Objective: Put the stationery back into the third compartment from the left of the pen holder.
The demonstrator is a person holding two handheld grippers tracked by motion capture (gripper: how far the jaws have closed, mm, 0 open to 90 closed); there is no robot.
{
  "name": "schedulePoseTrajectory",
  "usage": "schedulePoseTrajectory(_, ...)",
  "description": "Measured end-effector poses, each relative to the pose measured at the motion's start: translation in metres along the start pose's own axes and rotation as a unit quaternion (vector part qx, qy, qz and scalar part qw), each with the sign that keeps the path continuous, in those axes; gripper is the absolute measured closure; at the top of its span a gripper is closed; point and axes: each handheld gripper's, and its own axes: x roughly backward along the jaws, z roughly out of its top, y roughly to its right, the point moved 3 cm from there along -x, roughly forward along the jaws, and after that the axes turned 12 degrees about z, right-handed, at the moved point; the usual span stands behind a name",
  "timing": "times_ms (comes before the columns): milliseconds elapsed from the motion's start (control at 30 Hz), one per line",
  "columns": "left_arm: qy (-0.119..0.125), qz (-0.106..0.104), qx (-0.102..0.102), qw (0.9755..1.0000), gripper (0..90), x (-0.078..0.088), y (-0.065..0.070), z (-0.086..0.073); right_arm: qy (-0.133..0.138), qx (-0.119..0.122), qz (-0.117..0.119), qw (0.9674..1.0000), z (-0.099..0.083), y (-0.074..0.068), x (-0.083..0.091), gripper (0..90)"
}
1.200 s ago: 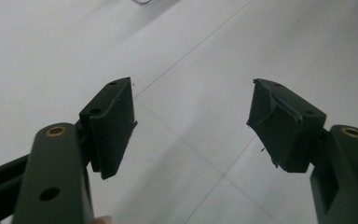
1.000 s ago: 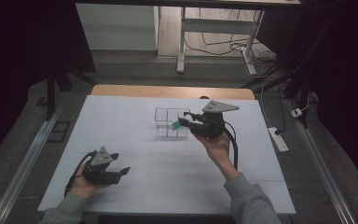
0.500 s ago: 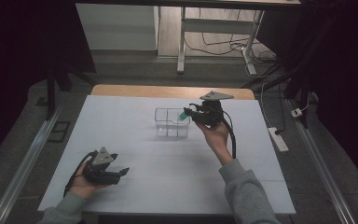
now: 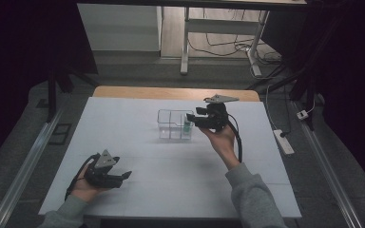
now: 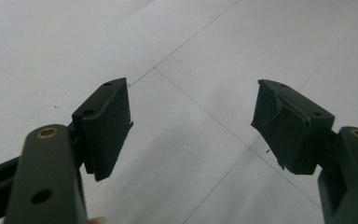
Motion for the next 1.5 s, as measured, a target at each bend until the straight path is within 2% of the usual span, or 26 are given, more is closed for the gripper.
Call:
schedulePoseTrajectory(167, 0.001, 0.001, 0.003, 1.0000, 26.9, 0.000, -0.001, 0.000, -0.008, 0.000, 0.013, 0.9999, -0.013, -0.002, 0.017, 41.6)
schedulePoseTrajectory(367, 0.001, 0.000, 0.007, 1.0000, 26.8, 0.000, -0.002, 0.000, -0.029, -0.004, 0.004, 0.9996, -0.042, -0.004, 0.040, 40.4)
schedulePoseTrajectory(533, -0.001, -0.001, 0.008, 1.0000, 26.6, -0.001, -0.002, 0.000, -0.036, -0.010, -0.002, 0.9993, -0.067, -0.005, 0.060, 39.8)
schedulePoseTrajectory(733, -0.004, -0.002, 0.007, 1.0000, 26.4, -0.002, -0.001, 0.000, -0.060, 0.001, -0.013, 0.9981, -0.092, -0.007, 0.079, 38.9)
schedulePoseTrajectory(867, -0.006, 0.000, 0.006, 1.0000, 26.1, -0.003, -0.001, 0.000, -0.067, -0.007, -0.012, 0.9977, -0.108, -0.007, 0.089, 38.7)
schedulePoseTrajectory(1200, -0.004, 0.001, 0.011, 0.9999, 26.0, -0.003, -0.003, 0.000, -0.072, -0.013, -0.004, 0.9973, -0.131, -0.006, 0.105, 37.9)
schedulePoseTrajectory(1500, -0.002, 0.003, 0.013, 0.9999, 26.0, -0.002, -0.003, 0.000, -0.082, -0.015, 0.004, 0.9965, -0.139, -0.007, 0.105, 37.1)
